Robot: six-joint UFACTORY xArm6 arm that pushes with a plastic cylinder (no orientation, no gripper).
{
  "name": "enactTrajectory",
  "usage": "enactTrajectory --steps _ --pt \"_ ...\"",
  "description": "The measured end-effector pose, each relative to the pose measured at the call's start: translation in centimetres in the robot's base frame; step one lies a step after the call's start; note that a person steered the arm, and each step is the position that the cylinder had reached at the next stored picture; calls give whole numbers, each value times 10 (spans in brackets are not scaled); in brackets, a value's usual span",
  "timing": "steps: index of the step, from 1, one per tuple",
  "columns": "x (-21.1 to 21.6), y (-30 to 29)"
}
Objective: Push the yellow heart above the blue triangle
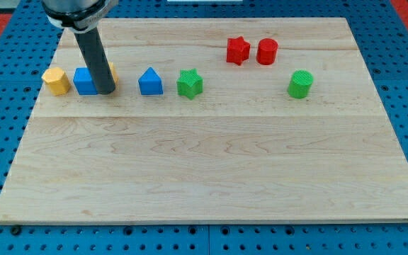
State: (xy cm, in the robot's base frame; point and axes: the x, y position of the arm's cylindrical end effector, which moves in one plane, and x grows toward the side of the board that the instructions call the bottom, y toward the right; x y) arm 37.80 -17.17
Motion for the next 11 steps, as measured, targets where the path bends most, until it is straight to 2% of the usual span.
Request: enactTrajectory --steps 1,2,3,4,5,6,7,9,10,11 --pt "-41 0" --pt "-60 0" --pt "-45 -15" --pt "-67 -53" --pt "-87 -59" --pt "-75 28" --pt "-75 90" --pt "-93 -11" --pt "-117 -21" --pt "-118 63"
